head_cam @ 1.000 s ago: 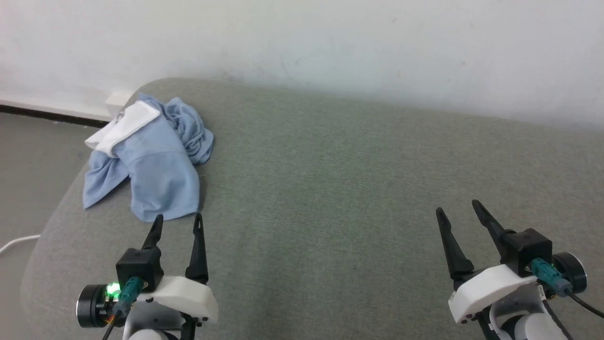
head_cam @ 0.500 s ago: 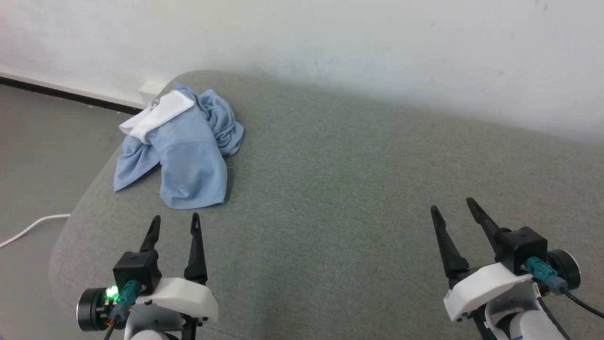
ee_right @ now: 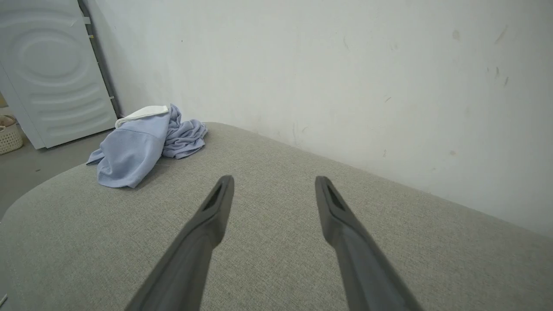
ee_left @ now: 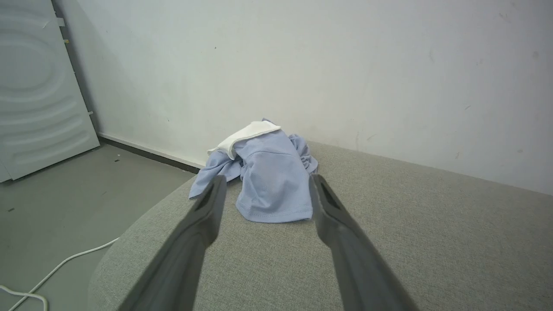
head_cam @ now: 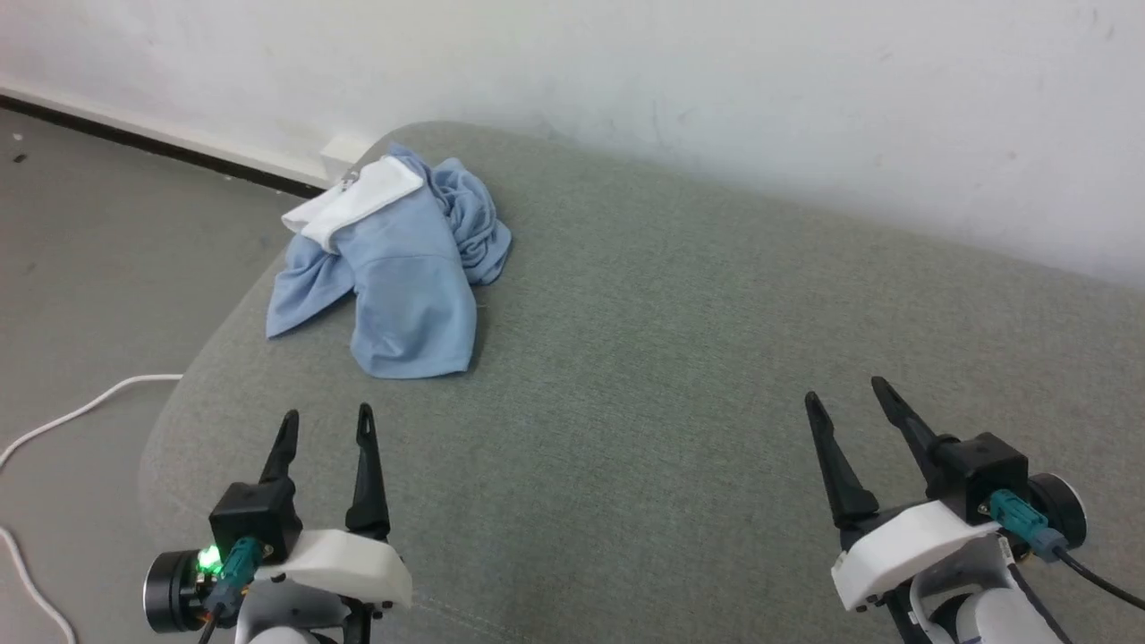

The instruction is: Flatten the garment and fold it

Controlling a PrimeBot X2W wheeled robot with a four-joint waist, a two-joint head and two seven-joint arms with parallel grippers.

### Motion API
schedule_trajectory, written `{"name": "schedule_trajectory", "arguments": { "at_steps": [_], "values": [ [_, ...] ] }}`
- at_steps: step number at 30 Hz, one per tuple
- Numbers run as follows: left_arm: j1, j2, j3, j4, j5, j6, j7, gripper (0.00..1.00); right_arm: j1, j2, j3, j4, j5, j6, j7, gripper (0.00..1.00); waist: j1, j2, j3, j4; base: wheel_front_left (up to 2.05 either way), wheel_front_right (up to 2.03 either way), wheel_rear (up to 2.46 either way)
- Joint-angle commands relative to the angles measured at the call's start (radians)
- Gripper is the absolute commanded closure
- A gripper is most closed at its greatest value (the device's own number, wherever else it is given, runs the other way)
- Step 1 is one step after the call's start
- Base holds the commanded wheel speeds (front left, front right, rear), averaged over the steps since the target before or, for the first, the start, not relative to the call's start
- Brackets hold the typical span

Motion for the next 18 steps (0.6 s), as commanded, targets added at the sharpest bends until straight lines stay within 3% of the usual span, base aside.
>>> {"name": "schedule_trajectory", "arguments": {
  "at_steps": [1,18],
  "values": [
    [0.010,0.006,-0.002,0.005,-0.008,0.008,-0.011,0.00,-0.016,0.002,0.006,0.004,0.009,-0.001,-0.009,0.00,0.0000,-0.0001,-0.003,0.010,0.00,0.00,0.00],
    [0.028,0.025,-0.023,-0.011,-0.037,0.052,-0.028,0.00,-0.023,0.003,0.035,0.030,0.026,-0.002,-0.036,0.00,0.0000,-0.0001,-0.016,0.084,0.00,0.00,0.00]
  ]
}}
